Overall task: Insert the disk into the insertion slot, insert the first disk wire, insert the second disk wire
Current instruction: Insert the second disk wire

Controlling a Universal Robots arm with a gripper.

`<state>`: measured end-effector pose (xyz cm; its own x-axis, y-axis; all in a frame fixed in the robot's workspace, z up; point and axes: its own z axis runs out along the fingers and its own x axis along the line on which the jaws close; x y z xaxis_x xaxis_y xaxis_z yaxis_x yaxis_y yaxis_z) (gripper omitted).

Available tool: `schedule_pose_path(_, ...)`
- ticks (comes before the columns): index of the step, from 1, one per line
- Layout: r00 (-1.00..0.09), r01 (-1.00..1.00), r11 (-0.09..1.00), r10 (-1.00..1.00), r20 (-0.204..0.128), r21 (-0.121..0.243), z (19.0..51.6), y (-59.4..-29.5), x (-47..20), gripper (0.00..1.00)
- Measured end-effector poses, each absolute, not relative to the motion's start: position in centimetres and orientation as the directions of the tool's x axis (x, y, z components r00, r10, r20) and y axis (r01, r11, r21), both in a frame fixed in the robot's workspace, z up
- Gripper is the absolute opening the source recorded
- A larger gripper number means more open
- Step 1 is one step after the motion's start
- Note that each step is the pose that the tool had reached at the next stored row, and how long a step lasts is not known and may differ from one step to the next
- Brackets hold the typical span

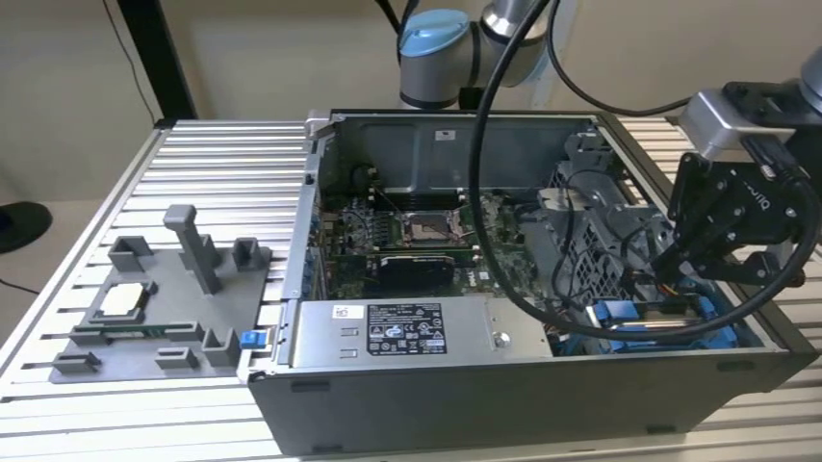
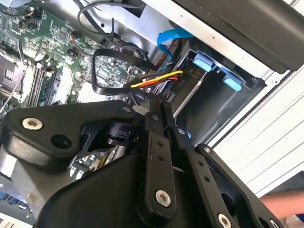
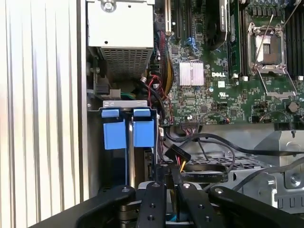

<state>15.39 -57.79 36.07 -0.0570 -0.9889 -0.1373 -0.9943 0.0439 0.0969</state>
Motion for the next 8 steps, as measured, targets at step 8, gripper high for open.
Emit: schedule_pose_path(8,-0.057,-0.994,0.044,-0.989,-0.139,0.096,36.02,-57.84,15.37,0.0)
